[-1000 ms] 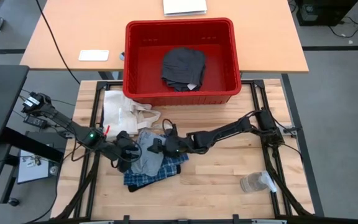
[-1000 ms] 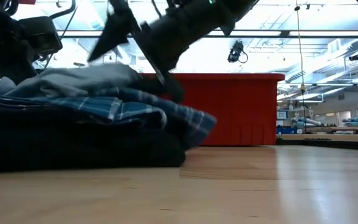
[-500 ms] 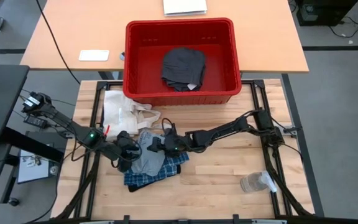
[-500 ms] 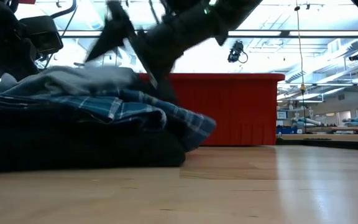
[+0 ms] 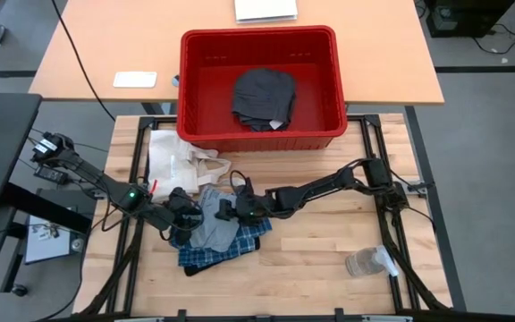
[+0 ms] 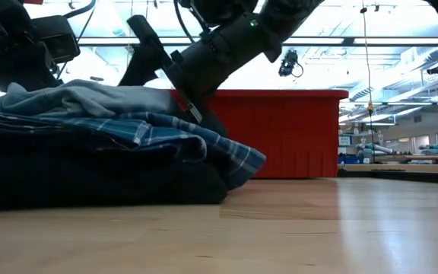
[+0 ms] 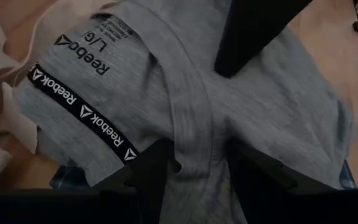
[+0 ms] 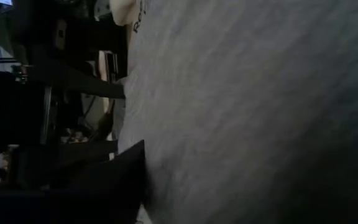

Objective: Fold laundry
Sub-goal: Put the gray shirt into the red bin

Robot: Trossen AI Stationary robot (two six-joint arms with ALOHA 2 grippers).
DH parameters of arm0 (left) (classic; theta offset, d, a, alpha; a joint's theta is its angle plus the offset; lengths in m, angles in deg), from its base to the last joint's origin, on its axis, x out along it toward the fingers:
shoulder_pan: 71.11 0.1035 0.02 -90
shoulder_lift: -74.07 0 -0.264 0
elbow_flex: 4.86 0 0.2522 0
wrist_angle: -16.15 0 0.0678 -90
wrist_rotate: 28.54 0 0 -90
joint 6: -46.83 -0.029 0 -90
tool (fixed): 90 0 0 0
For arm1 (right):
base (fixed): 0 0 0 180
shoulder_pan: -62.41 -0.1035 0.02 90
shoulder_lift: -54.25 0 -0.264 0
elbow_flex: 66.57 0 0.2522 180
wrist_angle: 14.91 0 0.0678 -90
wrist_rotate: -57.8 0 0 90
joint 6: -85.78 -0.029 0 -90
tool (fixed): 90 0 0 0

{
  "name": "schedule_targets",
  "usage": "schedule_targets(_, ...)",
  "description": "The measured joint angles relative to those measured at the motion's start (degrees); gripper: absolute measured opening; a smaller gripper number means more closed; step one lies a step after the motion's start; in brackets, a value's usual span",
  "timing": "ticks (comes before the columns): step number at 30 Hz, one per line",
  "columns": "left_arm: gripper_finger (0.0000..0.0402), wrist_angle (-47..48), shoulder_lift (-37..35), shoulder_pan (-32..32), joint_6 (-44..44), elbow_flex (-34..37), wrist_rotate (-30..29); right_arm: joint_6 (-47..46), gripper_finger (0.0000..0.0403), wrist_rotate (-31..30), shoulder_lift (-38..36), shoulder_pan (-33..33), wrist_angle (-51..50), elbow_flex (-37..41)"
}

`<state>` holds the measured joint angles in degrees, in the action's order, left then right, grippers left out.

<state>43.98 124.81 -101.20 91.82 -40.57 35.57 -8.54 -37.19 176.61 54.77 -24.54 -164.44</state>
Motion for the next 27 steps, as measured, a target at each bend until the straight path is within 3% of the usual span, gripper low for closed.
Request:
schedule_targets(11, 0.0173, 0.9, -0.9, 0.0, 0.0, -0.3, 2.8, 4.5, 0.0057, 3.3, 0.0, 0.0, -0.1, 0.0)
schedule_targets(17, 0.0173, 3.8, -3.3, 0.0, -1.1, -2.8, 4.2, 5.8, 0.0055, 6.6, -0.1, 0.0, 1.3, 0.0)
schedule_targets(27, 0.0173, 17.1, -8.1, 0.0, -6.5, -11.8, 4.0, 5.7, 0.0063, 10.9, -0.1, 0.0, 7.0, 0.0)
